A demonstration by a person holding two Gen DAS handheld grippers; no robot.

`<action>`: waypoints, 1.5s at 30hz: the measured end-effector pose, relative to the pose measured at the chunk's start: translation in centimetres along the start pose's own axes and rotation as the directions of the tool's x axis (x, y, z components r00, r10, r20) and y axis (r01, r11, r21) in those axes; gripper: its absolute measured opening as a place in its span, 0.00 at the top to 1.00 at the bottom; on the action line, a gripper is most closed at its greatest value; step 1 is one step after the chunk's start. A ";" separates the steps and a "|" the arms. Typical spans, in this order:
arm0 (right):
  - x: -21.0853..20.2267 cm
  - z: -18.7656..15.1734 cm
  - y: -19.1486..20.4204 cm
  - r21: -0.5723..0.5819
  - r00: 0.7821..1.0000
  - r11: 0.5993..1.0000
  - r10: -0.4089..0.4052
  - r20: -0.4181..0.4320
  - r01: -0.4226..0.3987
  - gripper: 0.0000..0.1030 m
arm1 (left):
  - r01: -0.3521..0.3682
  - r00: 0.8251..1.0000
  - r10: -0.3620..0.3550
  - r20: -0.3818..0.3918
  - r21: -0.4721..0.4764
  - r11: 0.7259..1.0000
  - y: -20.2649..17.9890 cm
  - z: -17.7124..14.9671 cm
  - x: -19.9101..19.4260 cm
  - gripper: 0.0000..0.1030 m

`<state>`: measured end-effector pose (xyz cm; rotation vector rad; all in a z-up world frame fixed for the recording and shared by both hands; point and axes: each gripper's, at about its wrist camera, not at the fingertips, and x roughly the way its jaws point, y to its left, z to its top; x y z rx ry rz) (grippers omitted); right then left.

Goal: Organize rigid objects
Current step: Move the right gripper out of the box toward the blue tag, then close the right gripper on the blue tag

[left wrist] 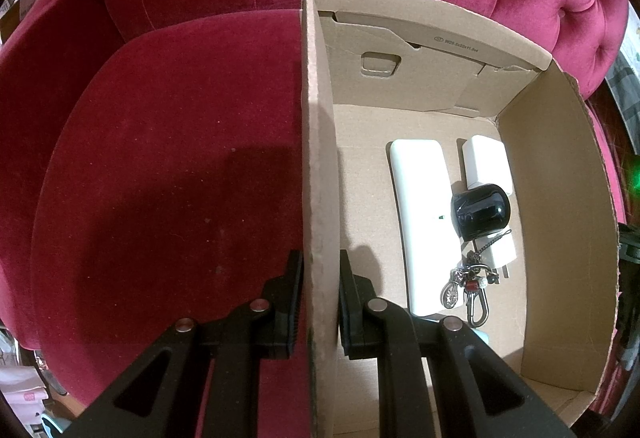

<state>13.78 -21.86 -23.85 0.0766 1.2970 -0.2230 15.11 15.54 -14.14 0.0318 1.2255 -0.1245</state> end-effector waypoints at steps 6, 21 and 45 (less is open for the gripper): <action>2.0 0.0 -0.9 0.053 0.998 0.997 0.049 -0.041 -0.047 0.00 | 0.000 1.000 0.000 0.000 0.000 1.000 0.0 0.0 0.0 0.84; 1.5 0.1 -0.3 0.028 0.998 0.998 0.053 -0.026 -0.052 0.24 | 0.001 1.000 -0.001 0.000 0.000 1.000 0.0 0.0 0.1 0.84; -3.6 -0.2 0.8 0.032 0.998 0.998 0.059 0.005 -0.059 0.74 | -0.001 1.000 0.001 0.000 0.002 1.000 0.0 -0.1 0.1 0.84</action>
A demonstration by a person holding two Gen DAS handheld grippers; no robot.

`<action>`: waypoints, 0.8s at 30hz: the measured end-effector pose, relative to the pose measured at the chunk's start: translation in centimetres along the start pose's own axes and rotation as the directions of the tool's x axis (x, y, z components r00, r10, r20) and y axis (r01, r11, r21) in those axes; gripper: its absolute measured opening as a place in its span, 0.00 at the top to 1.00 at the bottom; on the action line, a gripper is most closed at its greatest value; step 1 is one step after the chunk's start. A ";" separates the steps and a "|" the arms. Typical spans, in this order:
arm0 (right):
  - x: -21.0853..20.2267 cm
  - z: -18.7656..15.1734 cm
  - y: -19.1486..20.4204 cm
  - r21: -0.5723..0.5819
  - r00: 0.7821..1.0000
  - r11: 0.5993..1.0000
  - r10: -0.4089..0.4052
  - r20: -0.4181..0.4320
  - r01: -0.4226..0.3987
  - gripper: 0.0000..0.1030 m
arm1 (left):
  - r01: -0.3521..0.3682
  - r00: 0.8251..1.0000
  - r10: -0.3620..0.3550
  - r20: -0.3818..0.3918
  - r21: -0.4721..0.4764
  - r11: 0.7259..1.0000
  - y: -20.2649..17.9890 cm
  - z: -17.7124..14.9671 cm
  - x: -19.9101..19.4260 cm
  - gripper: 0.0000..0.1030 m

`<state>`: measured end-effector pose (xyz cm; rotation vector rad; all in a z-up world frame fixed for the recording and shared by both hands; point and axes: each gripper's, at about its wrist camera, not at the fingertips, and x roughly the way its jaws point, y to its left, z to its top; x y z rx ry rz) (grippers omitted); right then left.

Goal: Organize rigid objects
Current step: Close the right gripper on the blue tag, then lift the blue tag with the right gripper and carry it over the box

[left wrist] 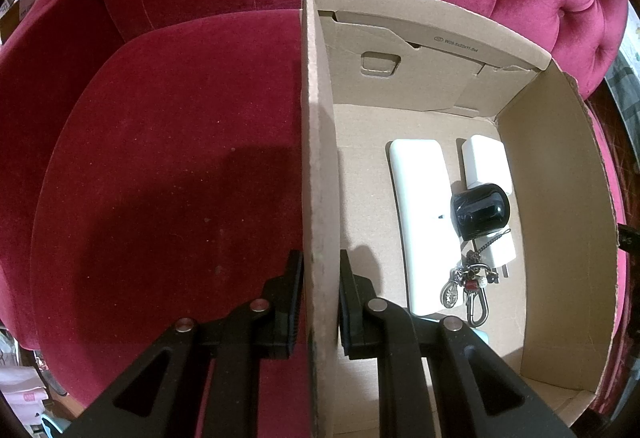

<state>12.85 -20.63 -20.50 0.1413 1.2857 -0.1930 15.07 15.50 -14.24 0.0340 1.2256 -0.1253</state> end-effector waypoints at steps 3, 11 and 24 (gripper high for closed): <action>-1.4 0.3 0.4 -0.009 1.000 1.000 0.013 0.007 -0.013 0.74 | 0.000 1.000 0.000 0.000 0.000 1.000 0.0 0.0 0.0 0.84; -4.8 1.4 2.0 -0.037 0.999 0.999 0.024 0.028 -0.022 0.74 | 0.000 1.000 0.000 0.000 0.000 1.000 0.0 0.0 0.0 0.84; -9.3 1.7 5.2 -0.104 0.998 0.994 0.024 0.064 -0.017 0.74 | -0.001 1.000 0.001 -0.001 0.001 1.000 0.0 0.0 0.0 0.84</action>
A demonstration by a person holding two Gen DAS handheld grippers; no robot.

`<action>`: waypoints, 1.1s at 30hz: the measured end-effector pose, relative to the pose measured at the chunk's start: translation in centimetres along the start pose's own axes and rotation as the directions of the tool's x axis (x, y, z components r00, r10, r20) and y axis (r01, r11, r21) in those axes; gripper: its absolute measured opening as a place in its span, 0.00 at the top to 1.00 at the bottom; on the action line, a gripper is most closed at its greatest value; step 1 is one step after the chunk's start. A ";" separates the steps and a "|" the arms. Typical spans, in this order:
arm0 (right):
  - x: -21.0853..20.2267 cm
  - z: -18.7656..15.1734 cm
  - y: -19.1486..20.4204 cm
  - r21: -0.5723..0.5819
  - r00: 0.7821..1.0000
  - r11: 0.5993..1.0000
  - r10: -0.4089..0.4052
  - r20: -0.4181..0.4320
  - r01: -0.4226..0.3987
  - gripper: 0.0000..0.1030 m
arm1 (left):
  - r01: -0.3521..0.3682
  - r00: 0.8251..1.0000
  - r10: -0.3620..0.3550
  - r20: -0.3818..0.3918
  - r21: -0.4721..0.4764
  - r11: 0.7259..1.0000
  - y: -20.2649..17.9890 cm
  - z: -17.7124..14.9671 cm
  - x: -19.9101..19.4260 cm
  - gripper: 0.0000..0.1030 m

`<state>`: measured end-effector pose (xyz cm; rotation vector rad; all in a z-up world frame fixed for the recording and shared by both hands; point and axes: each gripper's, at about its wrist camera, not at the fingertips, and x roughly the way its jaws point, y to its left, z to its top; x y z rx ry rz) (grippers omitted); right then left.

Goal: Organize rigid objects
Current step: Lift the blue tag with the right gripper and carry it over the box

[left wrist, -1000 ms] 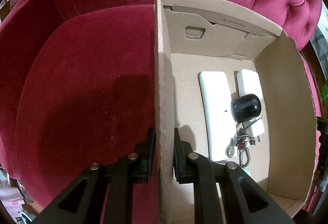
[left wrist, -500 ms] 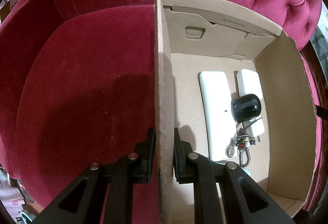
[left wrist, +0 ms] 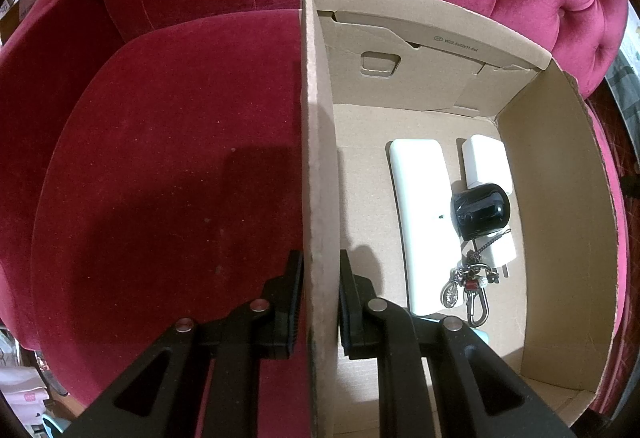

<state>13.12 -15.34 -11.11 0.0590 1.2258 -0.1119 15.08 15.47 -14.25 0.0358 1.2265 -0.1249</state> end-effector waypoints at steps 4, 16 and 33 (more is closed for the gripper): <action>-0.6 0.6 0.8 -0.031 1.000 0.999 0.007 0.014 -0.006 0.74 | 0.000 1.000 0.000 0.000 0.000 1.000 0.0 0.0 0.0 0.84; -3.3 1.4 4.7 -0.096 0.997 0.994 0.050 0.057 -0.045 0.74 | -0.001 1.000 0.001 0.000 0.000 1.000 -0.1 0.1 0.0 0.84; -1.6 1.1 12.5 -0.217 0.985 0.964 0.168 0.036 -0.157 0.73 | 0.000 1.000 0.000 0.000 -0.002 1.000 -0.1 0.1 0.1 0.84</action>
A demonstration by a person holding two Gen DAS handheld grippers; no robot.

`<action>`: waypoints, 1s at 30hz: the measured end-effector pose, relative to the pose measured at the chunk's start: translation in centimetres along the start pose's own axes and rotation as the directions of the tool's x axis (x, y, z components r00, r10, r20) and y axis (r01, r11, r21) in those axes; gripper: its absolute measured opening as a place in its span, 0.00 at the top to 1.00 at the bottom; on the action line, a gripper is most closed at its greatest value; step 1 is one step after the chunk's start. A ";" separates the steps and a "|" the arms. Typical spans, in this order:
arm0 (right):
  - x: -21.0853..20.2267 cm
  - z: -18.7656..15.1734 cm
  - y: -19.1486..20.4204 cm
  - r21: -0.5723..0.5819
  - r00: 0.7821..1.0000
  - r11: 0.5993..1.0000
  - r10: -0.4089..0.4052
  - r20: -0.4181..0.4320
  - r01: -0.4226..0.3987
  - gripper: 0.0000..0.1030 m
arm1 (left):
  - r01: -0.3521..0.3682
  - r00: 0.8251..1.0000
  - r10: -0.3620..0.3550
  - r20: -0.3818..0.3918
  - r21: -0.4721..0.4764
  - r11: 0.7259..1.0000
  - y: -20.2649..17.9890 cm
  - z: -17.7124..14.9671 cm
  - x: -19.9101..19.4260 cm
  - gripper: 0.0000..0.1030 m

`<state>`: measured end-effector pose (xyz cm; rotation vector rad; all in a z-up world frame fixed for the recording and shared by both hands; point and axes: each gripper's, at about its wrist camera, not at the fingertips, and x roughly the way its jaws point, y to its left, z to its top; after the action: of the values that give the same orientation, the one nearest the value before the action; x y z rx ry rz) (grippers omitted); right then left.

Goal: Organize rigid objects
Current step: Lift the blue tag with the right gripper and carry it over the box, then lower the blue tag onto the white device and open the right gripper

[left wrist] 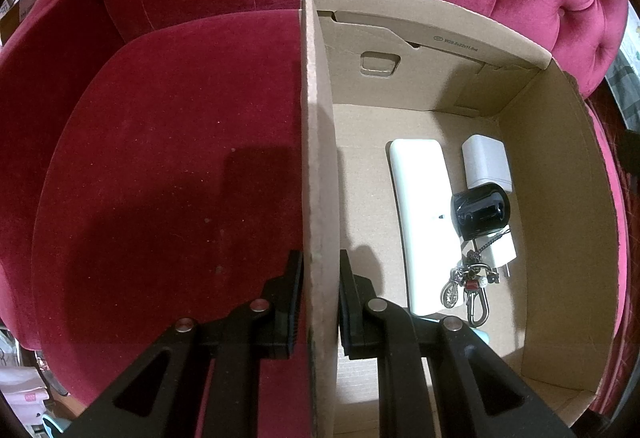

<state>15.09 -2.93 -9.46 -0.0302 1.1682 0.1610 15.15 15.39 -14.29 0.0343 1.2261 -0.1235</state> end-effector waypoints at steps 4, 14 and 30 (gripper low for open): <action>1.4 -0.1 0.9 -0.013 1.000 1.000 0.012 -0.014 -0.012 0.73 | 0.001 1.000 -0.001 0.000 -0.001 1.000 0.0 0.0 0.0 0.84; 5.0 -1.0 2.3 -0.043 0.999 0.999 -0.003 -0.043 0.001 0.73 | 0.001 1.000 -0.001 0.001 -0.001 1.000 0.1 0.0 0.0 0.84; 8.1 -2.3 3.1 -0.050 0.998 0.999 0.006 -0.065 -0.010 0.73 | 0.000 1.000 0.000 0.000 0.000 1.000 0.0 -0.1 -0.1 0.84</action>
<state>15.60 0.76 -17.62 -0.0760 1.2291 0.1980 15.08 15.44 -14.26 0.0348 1.2258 -0.1236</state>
